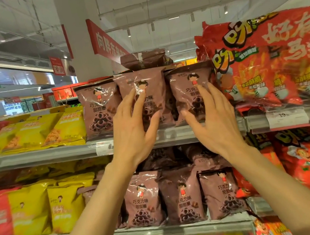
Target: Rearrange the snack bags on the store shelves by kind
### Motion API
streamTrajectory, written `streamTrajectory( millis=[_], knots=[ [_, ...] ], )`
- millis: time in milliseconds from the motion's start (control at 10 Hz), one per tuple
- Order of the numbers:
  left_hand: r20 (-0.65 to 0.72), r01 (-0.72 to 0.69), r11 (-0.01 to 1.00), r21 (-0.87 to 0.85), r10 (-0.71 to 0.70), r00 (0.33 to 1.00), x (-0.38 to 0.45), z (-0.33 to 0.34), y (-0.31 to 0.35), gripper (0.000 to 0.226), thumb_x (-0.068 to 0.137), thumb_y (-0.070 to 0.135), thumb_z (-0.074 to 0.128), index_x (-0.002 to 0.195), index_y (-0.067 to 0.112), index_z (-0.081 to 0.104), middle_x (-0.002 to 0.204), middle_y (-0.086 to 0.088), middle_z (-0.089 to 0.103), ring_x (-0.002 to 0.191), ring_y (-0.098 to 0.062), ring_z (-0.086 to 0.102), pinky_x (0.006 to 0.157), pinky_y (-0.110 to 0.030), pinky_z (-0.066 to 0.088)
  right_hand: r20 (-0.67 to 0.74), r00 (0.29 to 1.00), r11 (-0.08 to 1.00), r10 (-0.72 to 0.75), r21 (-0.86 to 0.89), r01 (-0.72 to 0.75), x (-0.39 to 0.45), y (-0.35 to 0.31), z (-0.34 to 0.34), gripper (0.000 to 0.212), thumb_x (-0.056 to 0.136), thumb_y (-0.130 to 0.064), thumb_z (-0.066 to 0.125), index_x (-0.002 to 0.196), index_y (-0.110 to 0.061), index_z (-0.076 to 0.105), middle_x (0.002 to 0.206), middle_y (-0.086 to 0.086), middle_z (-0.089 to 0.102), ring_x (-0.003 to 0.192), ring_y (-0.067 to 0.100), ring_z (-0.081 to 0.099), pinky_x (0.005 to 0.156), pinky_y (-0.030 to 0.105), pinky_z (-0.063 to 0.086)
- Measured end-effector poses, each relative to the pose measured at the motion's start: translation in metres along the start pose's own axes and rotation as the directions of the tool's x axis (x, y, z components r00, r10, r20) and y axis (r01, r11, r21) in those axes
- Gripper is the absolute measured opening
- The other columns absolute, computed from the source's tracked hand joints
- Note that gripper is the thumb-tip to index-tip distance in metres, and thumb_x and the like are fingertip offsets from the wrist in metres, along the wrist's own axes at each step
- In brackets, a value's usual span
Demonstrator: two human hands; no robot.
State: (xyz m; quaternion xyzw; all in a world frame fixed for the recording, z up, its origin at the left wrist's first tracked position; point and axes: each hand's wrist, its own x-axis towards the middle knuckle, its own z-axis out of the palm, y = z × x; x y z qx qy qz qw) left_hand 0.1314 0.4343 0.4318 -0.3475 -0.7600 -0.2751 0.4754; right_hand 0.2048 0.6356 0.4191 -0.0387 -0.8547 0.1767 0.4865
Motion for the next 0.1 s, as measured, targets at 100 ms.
streamTrajectory(
  millis=[100],
  knots=[
    [0.008, 0.031, 0.999, -0.025, -0.031, 0.999, -0.0143, -0.0038, 0.0031, 0.065, 0.103, 0.050, 0.049, 0.159, 0.020, 0.037, 0.162, -0.005, 0.039, 0.150, -0.021, 0.034, 0.123, -0.044, 0.032, 0.007, 0.999, 0.999, 0.042, 0.027, -0.042, -0.0117, -0.0053, -0.0080, 0.079, 0.097, -0.065, 0.042, 0.161, -0.026, 0.017, 0.170, 0.000, 0.011, 0.155, 0.020, 0.009, 0.126, 0.044, 0.011]
  ],
)
